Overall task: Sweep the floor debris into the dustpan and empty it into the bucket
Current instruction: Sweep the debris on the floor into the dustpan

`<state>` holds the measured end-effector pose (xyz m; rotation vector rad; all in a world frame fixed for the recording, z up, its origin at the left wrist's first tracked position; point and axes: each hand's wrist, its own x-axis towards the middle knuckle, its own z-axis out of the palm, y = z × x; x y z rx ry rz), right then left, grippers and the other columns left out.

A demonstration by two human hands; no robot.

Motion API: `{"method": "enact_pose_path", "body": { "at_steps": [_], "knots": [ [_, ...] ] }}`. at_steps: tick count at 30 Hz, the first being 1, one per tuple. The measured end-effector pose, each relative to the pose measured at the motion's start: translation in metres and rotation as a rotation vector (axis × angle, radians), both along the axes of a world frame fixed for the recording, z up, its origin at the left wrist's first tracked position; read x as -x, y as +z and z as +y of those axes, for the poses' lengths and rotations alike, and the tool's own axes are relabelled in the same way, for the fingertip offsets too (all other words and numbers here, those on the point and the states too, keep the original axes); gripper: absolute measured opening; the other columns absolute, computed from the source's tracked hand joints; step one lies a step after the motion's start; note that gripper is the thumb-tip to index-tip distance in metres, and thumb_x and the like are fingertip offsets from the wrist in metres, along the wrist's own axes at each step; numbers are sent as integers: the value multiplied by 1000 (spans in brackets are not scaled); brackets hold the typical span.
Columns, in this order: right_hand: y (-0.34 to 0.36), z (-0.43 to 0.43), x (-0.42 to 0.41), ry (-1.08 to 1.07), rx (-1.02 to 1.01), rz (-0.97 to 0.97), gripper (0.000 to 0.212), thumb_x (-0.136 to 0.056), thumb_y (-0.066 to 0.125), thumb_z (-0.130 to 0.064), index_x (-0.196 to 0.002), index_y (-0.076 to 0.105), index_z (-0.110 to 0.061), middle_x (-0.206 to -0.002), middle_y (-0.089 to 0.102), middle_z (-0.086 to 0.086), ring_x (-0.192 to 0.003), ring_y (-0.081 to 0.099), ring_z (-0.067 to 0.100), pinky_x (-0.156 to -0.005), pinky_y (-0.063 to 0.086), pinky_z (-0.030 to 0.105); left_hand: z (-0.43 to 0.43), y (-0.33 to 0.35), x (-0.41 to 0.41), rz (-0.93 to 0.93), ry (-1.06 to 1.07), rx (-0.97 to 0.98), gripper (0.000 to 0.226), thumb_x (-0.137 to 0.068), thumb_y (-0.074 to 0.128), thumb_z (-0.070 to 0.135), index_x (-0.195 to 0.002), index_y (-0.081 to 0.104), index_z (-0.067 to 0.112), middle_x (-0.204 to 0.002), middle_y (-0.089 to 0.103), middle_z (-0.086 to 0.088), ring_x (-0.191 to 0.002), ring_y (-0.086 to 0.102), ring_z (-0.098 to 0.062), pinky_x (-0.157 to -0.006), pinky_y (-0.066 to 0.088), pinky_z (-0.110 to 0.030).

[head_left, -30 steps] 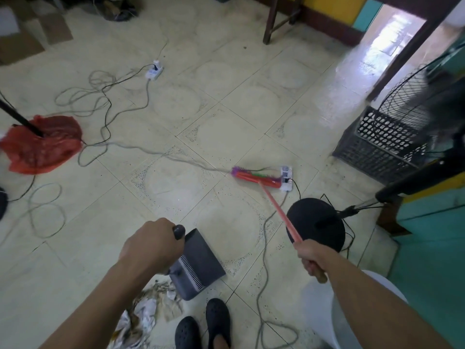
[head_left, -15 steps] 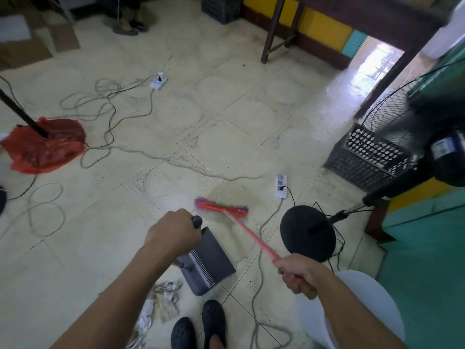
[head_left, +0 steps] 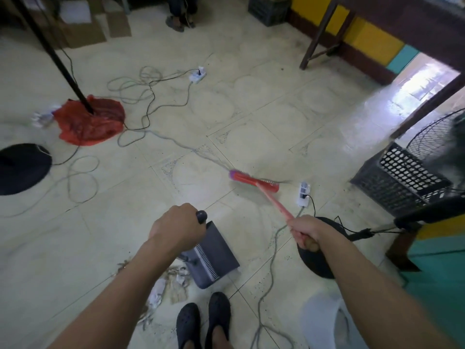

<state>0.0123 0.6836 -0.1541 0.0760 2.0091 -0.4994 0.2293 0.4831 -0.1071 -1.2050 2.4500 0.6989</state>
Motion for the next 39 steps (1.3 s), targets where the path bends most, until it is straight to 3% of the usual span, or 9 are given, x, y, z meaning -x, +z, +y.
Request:
{"method": "enact_pose_path", "body": {
  "at_steps": [3, 5, 7, 9, 13, 17, 26, 31, 39],
  "knots": [
    [-18, -23, -6, 75, -50, 27, 47, -104, 35, -21, -65, 53, -2, -40, 45, 5, -23, 37, 11, -28, 28, 16, -6, -5, -12, -39, 29, 23, 35, -94, 48, 34, -65, 44, 16, -67, 54, -3, -58, 53, -19, -54, 39, -27],
    [-39, -36, -12, 77, -101, 13, 31, -103, 32, -16, -104, 54, 5, -46, 47, 4, -29, 39, 10, -30, 30, 17, -9, -8, -20, -62, 52, 36, 33, -94, 48, 33, -66, 46, 15, -67, 56, -3, -57, 54, -18, -52, 39, -26],
    [-60, -49, -23, 90, -130, 18, 43, -101, 32, -9, -144, 28, -5, -57, 49, 5, -39, 40, 11, -34, 34, 20, -13, -10, -28, -80, 75, 48, 33, -93, 47, 32, -65, 45, 15, -66, 56, -2, -55, 53, -17, -50, 38, -26],
    [-79, -57, -39, 169, -172, 28, 53, -100, 33, -5, -150, 17, -8, -66, 52, 7, -47, 44, 12, -42, 39, 22, -18, -13, -37, -96, 95, 57, 32, -93, 47, 32, -65, 44, 16, -67, 55, -2, -55, 52, -16, -50, 37, -26],
    [-99, -50, -84, 381, -332, -15, 35, -99, 41, -7, -133, 40, 3, -77, 55, 4, -56, 51, 10, -46, 44, 21, -26, -17, -56, -122, 116, 73, 28, -92, 47, 30, -67, 43, 17, -68, 54, -1, -56, 52, -16, -50, 37, -26],
    [-101, -42, -123, 432, -369, -111, 29, -99, 42, -7, -127, 42, -1, -80, 56, 2, -62, 54, 8, -55, 49, 19, -36, -16, -72, -125, 127, 66, 29, -92, 46, 28, -67, 42, 16, -66, 52, -2, -56, 52, -17, -51, 37, -25],
    [-56, -43, -189, 491, -334, -183, 8, -97, 41, -6, -98, 49, -5, -68, 53, 0, -50, 49, 7, -41, 42, 19, -58, 2, -93, -88, 105, 15, 26, -93, 46, 28, -72, 46, 13, -71, 55, -3, -62, 53, -17, -56, 38, -27],
    [-26, -70, -221, 509, -279, -204, 18, -91, 42, 0, -76, 51, -6, -62, 57, 4, -35, 51, 7, -38, 41, 18, -73, 8, -116, -67, 116, -19, 15, -91, 46, 26, -84, 47, 12, -75, 53, -4, -74, 57, -25, -64, 42, -30],
    [23, -79, -229, 381, -127, -394, 15, -91, 40, 5, -93, 50, -5, -40, 43, -2, -28, 39, 7, -35, 34, 18, -90, 22, -151, -43, 150, -45, 13, -89, 50, 22, -88, 47, 10, -72, 51, -5, -60, 50, -19, -59, 40, -28]
  ]
}}
